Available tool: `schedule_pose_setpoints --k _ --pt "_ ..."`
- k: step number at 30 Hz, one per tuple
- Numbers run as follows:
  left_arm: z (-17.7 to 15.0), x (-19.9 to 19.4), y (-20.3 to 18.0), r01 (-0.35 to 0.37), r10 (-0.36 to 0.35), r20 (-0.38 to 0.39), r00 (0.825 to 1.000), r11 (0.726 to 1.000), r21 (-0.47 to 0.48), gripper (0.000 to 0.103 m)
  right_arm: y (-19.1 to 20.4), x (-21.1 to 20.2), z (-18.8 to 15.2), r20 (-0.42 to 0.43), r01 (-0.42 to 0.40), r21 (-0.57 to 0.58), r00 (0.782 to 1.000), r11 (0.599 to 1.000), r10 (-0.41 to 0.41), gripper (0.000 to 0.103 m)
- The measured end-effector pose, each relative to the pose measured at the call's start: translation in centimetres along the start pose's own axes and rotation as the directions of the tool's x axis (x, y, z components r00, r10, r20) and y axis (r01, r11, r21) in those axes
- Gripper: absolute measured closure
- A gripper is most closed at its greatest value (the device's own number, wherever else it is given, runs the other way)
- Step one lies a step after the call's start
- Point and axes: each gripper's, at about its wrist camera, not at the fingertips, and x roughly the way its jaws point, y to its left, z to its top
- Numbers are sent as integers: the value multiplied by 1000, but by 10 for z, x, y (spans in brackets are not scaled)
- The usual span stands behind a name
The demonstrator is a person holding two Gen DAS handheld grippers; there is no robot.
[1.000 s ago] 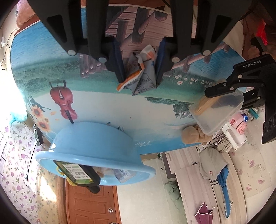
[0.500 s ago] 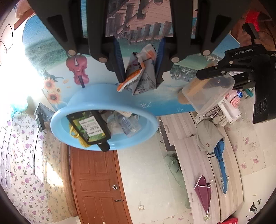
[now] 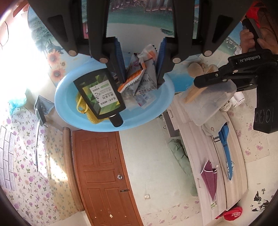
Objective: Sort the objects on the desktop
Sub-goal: 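Carry toothpick box and wrapper with both tools over the basin, then open both tools to drop toothpick box and wrapper into the basin, then move left tool to the tan plush toy and grasp it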
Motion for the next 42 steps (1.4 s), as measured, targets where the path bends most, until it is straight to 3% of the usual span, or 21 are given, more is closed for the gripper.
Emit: schedule_pose_setpoints --k 10,12,18,25,31,35,37,40,42 --pt "32 59 -15 29 -27 -52 998 998 46 70 -23 24 11 0 34 7 999 999 -34 70" --pt "35 62 -18 43 -41 -41 998 998 49 60 -29 26 13 -2 46 3 999 999 -46 69" --pt "34 48 -25 28 -28 -10 1000 996 83 44 -38 23 14 0 114 -11 994 993 -114 66" --pt "10 22 0 -29 30 -18 999 999 38 40 -34 9 9 19 88 -1 996 996 -88 50" --pt "-19 -5 34 -74 72 -31 997 995 -64 35 -15 -4 0 29 108 -37 994 993 -107 48" --pt "-40 -19 50 -106 101 -48 994 987 -120 26 -1 -15 -8 29 106 -46 994 993 -105 46" --pt "-50 -25 58 -142 135 -60 989 982 -129 24 6 -17 -12 0 84 -45 996 995 -84 38" --pt "-61 -33 70 -189 180 -69 981 969 -157 21 8 -12 -23 -97 -4 6 995 1000 4 38" --pt "-66 -38 78 -204 194 -71 978 962 -182 19 11 -9 -31 -125 10 7 992 1000 -9 38"
